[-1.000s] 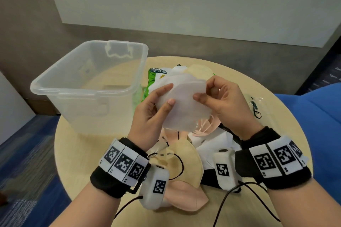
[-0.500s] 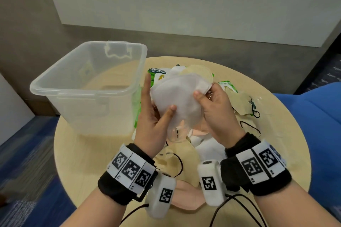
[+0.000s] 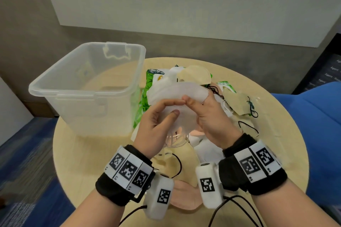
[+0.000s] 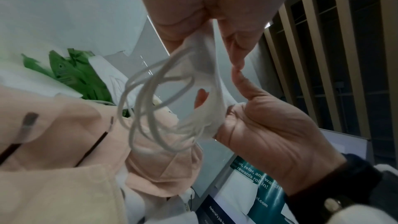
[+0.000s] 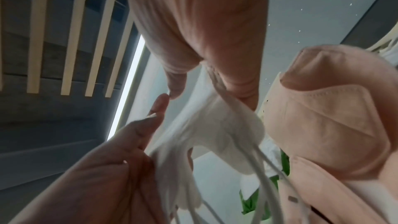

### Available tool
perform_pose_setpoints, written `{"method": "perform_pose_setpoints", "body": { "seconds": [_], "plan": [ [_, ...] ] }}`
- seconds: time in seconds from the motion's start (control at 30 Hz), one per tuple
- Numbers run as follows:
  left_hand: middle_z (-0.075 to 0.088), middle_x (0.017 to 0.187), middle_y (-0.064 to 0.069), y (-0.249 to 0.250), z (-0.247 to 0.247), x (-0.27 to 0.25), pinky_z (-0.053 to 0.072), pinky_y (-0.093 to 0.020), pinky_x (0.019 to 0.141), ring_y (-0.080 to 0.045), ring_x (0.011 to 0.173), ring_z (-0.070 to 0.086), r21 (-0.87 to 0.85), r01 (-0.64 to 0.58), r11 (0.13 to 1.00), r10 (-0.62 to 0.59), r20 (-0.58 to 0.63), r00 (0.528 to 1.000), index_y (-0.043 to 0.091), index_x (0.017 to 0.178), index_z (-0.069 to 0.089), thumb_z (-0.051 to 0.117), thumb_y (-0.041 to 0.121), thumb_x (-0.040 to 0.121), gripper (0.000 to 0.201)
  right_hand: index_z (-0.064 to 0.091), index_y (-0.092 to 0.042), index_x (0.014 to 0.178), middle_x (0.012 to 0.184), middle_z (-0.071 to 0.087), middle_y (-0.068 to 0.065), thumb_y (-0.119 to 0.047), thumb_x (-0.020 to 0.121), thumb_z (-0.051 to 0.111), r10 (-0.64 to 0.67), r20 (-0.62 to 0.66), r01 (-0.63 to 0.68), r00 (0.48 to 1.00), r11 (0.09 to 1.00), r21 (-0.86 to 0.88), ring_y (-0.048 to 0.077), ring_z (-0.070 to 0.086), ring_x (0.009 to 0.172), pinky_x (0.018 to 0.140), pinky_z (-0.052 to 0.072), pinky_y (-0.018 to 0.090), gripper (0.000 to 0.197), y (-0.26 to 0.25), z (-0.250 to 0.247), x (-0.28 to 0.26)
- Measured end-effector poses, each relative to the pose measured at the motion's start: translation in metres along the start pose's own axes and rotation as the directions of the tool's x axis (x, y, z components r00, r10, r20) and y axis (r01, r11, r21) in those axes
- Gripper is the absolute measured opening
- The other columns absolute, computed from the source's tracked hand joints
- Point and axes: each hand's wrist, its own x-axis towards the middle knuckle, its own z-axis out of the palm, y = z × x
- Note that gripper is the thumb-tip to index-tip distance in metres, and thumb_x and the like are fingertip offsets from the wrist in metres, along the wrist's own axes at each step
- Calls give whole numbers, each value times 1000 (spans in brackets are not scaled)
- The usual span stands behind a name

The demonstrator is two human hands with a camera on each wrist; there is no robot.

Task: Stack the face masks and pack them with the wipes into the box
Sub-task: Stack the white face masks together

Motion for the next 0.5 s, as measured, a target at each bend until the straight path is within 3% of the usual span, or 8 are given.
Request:
{"method": "perform_pose_setpoints", "body": {
  "seconds": [0.13, 0.23, 0.33, 0.43, 0.5],
  "plan": [
    [71, 86, 13, -2, -2, 2, 53, -24, 73, -6, 81, 64, -12, 69, 998, -69, 2, 998, 37, 81, 73, 61, 17, 78, 24, 37, -22, 127, 123, 56, 10, -11, 89, 56, 0, 36, 2, 999, 999, -41, 26, 58, 111, 83, 53, 38, 44, 2, -3, -2],
    [72, 78, 10, -4, -4, 4, 51, -18, 74, -4, 79, 64, -18, 80, 997, -81, -59, 995, 29, 77, 75, 60, -3, 83, 36, 45, -16, 117, 117, 59, 11, 2, 87, 56, -75, 71, 83, 995, 991, -104, 24, 59, 106, 85, 52, 37, 36, 3, -4, -4],
    [71, 71, 13, -7, -9, 7, 48, -11, 72, 2, 75, 63, -35, 109, 993, -112, -101, 989, 19, 83, 72, 56, -13, 82, 36, 49, -8, 110, 101, 64, 13, 10, 79, 63, -104, 46, 110, 994, 981, -161, 20, 65, 85, 73, 57, 32, 39, -1, -8, -2],
    [71, 72, 17, -10, -17, 6, 48, -10, 72, 5, 76, 63, -10, 119, 993, -119, -163, 979, 18, 87, 72, 56, -15, 81, 37, 51, -9, 98, 70, 63, 9, 14, 78, 62, -90, 27, 93, 996, 969, -230, 16, 63, 56, 51, 52, 24, 32, -13, -11, 4],
    [72, 72, 16, -15, -27, 5, 49, -10, 74, 4, 75, 64, 5, 133, 991, -129, -209, 969, 18, 85, 72, 55, -15, 81, 37, 52, -10, 91, 60, 60, 7, 12, 80, 61, -110, -9, 100, 994, 936, -336, 17, 60, 50, 49, 49, 23, 27, -24, -13, 18]
  ]
}}
